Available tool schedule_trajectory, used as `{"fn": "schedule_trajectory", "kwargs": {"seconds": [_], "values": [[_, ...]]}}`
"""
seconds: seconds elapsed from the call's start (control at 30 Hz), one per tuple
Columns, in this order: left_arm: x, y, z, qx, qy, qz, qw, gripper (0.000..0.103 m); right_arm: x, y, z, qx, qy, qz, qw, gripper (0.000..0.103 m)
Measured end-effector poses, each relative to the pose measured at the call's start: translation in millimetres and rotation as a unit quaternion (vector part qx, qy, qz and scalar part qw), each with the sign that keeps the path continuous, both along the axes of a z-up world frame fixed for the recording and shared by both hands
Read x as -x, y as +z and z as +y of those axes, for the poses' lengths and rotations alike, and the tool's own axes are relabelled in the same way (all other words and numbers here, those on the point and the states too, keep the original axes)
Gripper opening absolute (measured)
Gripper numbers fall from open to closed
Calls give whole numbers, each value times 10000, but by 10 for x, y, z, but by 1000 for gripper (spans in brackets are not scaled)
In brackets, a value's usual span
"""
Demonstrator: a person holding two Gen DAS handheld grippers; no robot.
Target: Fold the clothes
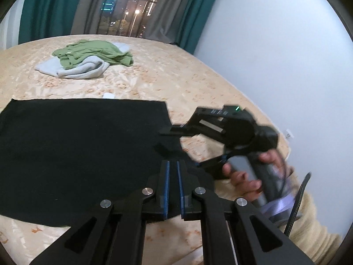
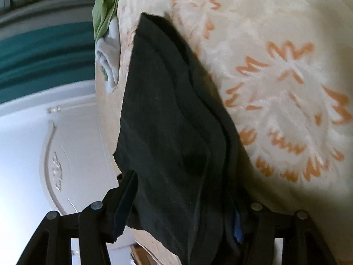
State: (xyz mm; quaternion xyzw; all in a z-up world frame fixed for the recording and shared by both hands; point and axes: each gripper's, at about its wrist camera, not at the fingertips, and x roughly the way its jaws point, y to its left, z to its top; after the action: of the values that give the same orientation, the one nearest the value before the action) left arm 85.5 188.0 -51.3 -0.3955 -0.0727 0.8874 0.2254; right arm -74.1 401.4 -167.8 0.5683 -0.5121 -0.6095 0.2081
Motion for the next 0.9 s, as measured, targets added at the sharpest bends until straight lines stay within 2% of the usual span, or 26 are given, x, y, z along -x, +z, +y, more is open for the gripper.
{"fn": "schedule_trajectory", "kwargs": {"seconds": [0.03, 0.1, 0.2, 0.27, 0.33, 0.43, 0.5, 0.6, 0.67, 0.83, 0.87, 0.9], "values": [[-11, -30, 13, 178, -136, -1, 9997, 7, 3, 20, 1, -91, 67, 35, 9999, 60], [-65, -111, 56, 804, -430, 122, 9958, 11, -39, 41, -4, -248, 214, 118, 9994, 60], [-168, -264, 69, 1662, -865, 320, 9818, 28, -197, 66, -11, -425, 485, 164, 9978, 60], [-209, -338, 45, 1867, -1103, 344, 9756, 39, -381, -6, 55, -427, 602, 127, 9972, 60], [-270, -404, 25, 2091, -1370, 414, 9674, 43, -537, -19, 101, -404, 613, 75, 9973, 60], [-355, -470, 28, 2455, -1601, 587, 9543, 43, -838, -51, 217, -259, 569, -64, 9980, 60], [-398, -508, 32, 2583, -1689, 664, 9489, 43, -1015, -88, 296, -45, 483, -239, 9985, 60], [-418, -534, 59, 2645, -1725, 771, 9457, 43, -1198, -126, 485, 252, 243, -425, 9985, 60], [-426, -529, 80, 2739, -1689, 868, 9428, 43, -1268, -106, 470, 225, 210, -497, 9983, 60], [-391, -505, 131, 2692, -1694, 991, 9429, 44, -1215, -35, 373, 330, -101, -478, 9983, 62], [-397, -502, 156, 2727, -1718, 1048, 9408, 44, -1172, -58, 332, 310, -152, -471, 9983, 61], [-408, -500, 183, 2774, -1745, 1113, 9382, 44, -1133, -77, 306, 181, -201, -455, 9986, 50]]}}
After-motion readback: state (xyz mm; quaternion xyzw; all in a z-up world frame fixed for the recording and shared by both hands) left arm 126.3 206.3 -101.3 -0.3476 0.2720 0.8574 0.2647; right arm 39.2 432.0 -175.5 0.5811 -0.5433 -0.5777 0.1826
